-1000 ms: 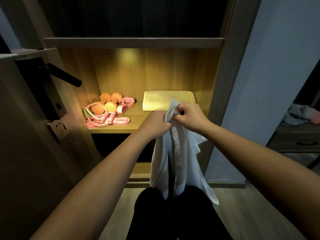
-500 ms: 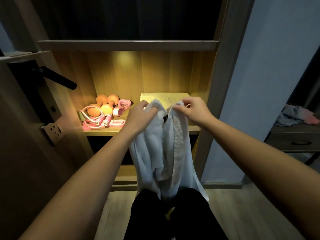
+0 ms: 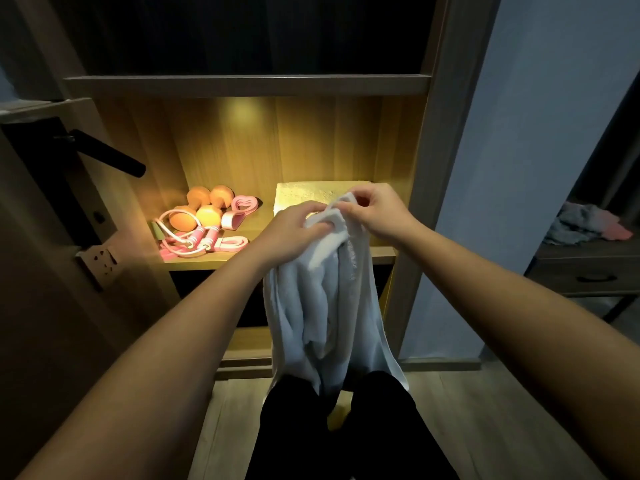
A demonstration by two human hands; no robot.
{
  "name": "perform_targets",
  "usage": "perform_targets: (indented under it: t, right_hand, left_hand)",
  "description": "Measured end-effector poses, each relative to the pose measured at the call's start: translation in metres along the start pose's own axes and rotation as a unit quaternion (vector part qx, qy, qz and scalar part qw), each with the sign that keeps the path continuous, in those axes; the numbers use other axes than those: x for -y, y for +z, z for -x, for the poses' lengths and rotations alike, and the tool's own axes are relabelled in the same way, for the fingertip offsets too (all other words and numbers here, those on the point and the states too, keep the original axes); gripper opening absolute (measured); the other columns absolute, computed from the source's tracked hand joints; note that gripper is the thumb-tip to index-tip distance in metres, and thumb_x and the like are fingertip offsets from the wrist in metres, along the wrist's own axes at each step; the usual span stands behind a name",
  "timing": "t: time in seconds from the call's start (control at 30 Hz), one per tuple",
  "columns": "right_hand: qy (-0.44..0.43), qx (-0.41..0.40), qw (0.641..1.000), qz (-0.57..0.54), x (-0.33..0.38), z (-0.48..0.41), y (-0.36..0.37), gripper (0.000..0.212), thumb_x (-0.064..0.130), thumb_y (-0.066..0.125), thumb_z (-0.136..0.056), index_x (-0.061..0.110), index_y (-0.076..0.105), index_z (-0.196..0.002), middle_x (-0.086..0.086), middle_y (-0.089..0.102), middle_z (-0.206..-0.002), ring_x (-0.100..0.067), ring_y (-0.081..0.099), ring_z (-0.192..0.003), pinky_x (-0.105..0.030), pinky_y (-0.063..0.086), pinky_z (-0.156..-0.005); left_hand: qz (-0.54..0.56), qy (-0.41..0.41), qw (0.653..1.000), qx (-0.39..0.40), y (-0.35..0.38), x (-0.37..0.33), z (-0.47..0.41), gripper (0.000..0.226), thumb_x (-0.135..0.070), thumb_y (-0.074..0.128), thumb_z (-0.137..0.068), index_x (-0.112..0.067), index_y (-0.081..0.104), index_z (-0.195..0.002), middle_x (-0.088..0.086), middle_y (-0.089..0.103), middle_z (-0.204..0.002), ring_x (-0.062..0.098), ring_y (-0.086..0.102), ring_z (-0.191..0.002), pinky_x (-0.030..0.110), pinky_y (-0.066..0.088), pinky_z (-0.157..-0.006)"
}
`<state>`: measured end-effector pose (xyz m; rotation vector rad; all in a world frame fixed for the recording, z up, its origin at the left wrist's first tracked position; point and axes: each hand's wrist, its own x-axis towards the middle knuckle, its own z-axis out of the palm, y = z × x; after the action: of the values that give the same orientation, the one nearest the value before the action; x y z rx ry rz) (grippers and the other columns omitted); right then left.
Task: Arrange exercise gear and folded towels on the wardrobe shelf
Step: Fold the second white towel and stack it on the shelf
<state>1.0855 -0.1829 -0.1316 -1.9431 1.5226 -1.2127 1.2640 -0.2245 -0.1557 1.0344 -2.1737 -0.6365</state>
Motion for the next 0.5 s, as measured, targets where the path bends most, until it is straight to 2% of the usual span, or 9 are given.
perform_targets:
  t: [0.03,0.07,0.13,0.23,0.3,0.37,0.43,0.5]
  right_hand:
    - [0.01,-0.017,1.0,0.004,-0.004,-0.002,-0.002,0.027,0.023,0.064,-0.093,-0.004,0.07,-0.094,-0.025,0.065,-0.093,-0.041,0.06,-0.091,-0.048,0.051,-0.077]
    - [0.022,-0.029,0.999,0.004,-0.008,-0.004,-0.005,0.029,0.023,0.063,-0.093,-0.005,0.069,-0.094,-0.025,0.065,-0.093,-0.04,0.06,-0.091,-0.048,0.052,-0.077]
    - [0.047,-0.04,0.998,0.0,-0.017,-0.009,-0.011,0.026,0.026,0.061,-0.094,0.002,0.069,-0.092,-0.015,0.066,-0.091,-0.03,0.062,-0.087,-0.041,0.053,-0.075]
    - [0.091,-0.085,0.992,0.014,-0.039,-0.018,-0.03,0.016,0.03,0.061,-0.094,0.015,0.068,-0.093,0.001,0.063,-0.088,-0.013,0.059,-0.084,-0.026,0.049,-0.07]
    - [0.131,-0.151,0.98,0.023,-0.059,-0.023,-0.055,0.017,0.028,0.064,-0.092,0.012,0.069,-0.093,0.0,0.064,-0.088,-0.014,0.059,-0.083,-0.029,0.049,-0.071]
    - [0.173,-0.221,0.959,0.041,-0.078,-0.024,-0.086,0.018,0.023,0.066,-0.09,0.006,0.069,-0.084,-0.006,0.062,-0.081,-0.02,0.055,-0.079,-0.035,0.046,-0.071]
    - [0.219,-0.278,0.933,0.063,-0.094,-0.02,-0.118,0.032,0.02,0.066,-0.089,0.01,0.053,-0.061,-0.005,0.047,-0.062,-0.021,0.045,-0.072,-0.034,0.036,-0.064]
    - [0.255,-0.324,0.908,0.072,-0.108,-0.014,-0.147,0.044,0.018,0.064,-0.09,0.015,0.038,-0.055,-0.006,0.037,-0.058,-0.021,0.04,-0.071,-0.032,0.031,-0.064]
  left_hand:
    - [-0.002,-0.011,0.999,-0.036,-0.003,0.005,-0.002,0.021,-0.029,0.056,-0.096,-0.018,0.062,-0.112,-0.009,0.06,-0.098,0.01,0.054,-0.088,0.012,0.038,-0.066]
    - [-0.01,-0.028,0.997,-0.072,-0.007,0.009,-0.004,0.018,-0.03,0.052,-0.098,-0.018,0.059,-0.111,-0.009,0.058,-0.094,0.01,0.052,-0.084,0.018,0.036,-0.064]
    - [-0.03,-0.066,0.989,-0.125,-0.02,0.019,-0.01,0.017,-0.026,0.044,-0.101,-0.015,0.055,-0.108,-0.005,0.056,-0.092,0.016,0.05,-0.084,0.03,0.031,-0.063]
    - [-0.052,-0.125,0.973,-0.186,-0.053,0.038,-0.019,0.029,-0.017,0.041,-0.101,-0.001,0.061,-0.115,0.017,0.062,-0.111,0.031,0.055,-0.101,0.035,0.038,-0.077]
    - [-0.055,-0.191,0.95,-0.241,-0.082,0.056,-0.019,0.03,-0.016,0.042,-0.1,0.0,0.062,-0.115,0.024,0.062,-0.117,0.039,0.055,-0.108,0.04,0.043,-0.087]
    - [-0.035,-0.269,0.913,-0.306,-0.11,0.072,-0.014,0.03,-0.017,0.043,-0.099,-0.005,0.062,-0.119,0.023,0.06,-0.12,0.04,0.055,-0.111,0.041,0.044,-0.092]
    - [-0.019,-0.323,0.877,-0.356,-0.135,0.085,-0.006,0.032,-0.02,0.044,-0.099,-0.005,0.062,-0.12,0.023,0.059,-0.123,0.041,0.054,-0.113,0.042,0.044,-0.096]
    - [-0.026,-0.351,0.854,-0.384,-0.157,0.092,0.001,0.033,-0.02,0.046,-0.099,0.001,0.06,-0.12,0.029,0.058,-0.124,0.043,0.054,-0.116,0.043,0.044,-0.1]
